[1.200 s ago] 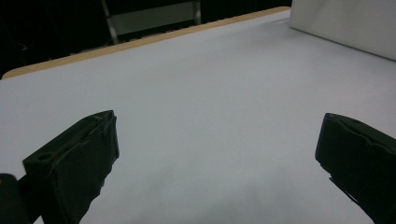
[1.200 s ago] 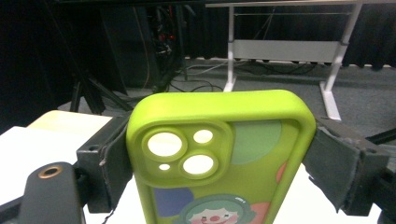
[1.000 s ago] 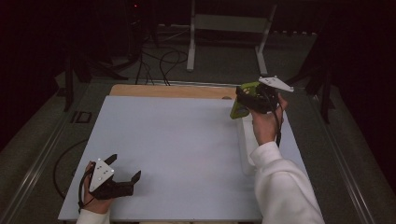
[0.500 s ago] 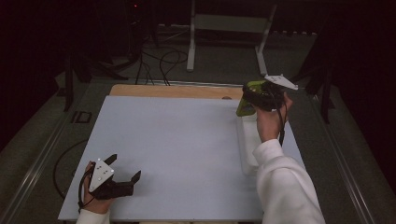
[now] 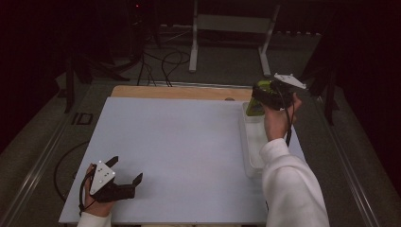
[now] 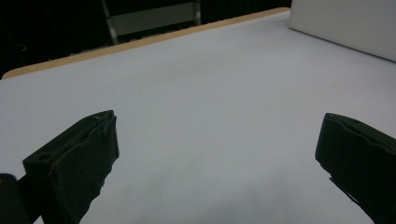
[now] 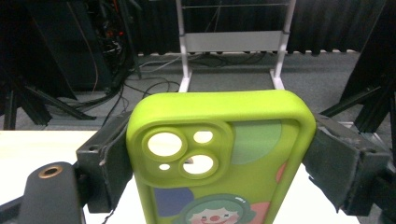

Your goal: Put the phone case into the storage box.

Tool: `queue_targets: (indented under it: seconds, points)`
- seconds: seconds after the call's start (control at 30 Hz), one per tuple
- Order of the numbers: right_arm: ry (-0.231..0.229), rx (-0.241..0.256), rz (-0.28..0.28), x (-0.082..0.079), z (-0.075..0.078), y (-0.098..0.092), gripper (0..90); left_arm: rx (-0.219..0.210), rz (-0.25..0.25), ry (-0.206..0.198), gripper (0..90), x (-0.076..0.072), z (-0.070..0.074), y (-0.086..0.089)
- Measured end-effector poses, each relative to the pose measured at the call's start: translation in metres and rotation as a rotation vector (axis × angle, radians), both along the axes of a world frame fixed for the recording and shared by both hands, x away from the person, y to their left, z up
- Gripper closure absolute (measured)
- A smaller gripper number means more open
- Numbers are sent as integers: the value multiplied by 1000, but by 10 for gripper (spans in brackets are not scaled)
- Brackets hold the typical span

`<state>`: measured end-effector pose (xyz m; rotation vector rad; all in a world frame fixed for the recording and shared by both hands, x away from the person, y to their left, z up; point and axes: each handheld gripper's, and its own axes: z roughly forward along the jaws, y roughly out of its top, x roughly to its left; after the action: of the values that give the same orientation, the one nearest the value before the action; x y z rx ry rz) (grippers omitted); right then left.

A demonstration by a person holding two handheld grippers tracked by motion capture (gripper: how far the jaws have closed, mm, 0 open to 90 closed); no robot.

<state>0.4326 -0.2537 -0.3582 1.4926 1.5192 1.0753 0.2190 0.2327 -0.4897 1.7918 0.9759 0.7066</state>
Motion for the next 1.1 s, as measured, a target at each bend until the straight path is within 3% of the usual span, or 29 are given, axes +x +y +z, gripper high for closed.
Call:
queue_targets:
  seconds: [0.17, 1.1]
  points:
    - [7, -24, -15, 5, -3, -1, 162, -2, 1, -1, 0, 0, 0, 0]
    - [60, -42, -44, 27, -26, 11, 161, -18, 10, -9, 1, 0, 1, 4]
